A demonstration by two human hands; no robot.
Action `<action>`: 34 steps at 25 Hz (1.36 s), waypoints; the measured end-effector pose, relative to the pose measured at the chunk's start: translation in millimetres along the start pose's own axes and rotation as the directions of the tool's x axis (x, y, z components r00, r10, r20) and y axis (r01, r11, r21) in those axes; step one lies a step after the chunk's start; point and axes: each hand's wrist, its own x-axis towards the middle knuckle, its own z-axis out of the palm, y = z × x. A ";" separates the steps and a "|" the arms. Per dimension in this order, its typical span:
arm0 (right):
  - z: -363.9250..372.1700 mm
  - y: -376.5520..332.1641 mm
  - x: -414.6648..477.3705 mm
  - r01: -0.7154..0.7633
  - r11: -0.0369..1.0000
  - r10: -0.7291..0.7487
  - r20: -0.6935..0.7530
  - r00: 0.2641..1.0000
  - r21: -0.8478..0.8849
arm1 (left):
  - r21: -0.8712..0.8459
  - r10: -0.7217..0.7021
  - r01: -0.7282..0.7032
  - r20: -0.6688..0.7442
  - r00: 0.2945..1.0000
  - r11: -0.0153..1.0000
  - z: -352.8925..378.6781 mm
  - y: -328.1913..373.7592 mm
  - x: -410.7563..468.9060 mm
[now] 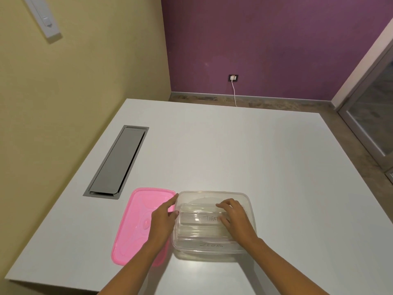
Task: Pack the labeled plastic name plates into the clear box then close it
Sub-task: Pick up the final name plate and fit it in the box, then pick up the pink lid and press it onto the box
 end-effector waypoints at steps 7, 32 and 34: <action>-31.3 -7.5 -16.9 -0.079 0.997 0.068 -0.333 0.940 -0.022 | 0.134 -0.012 0.032 -0.150 0.989 0.991 -9.2 -36.5 -11.5; -35.6 -14.2 -44.9 -0.462 0.853 0.501 -0.136 0.855 0.242 | 0.265 0.071 0.025 -0.348 0.935 0.964 -46.2 -5.0 -52.5; -38.6 -16.0 -44.1 -0.466 0.849 0.509 -0.149 0.848 0.249 | 0.242 0.112 -0.015 -0.392 0.913 0.970 -58.5 16.9 -47.7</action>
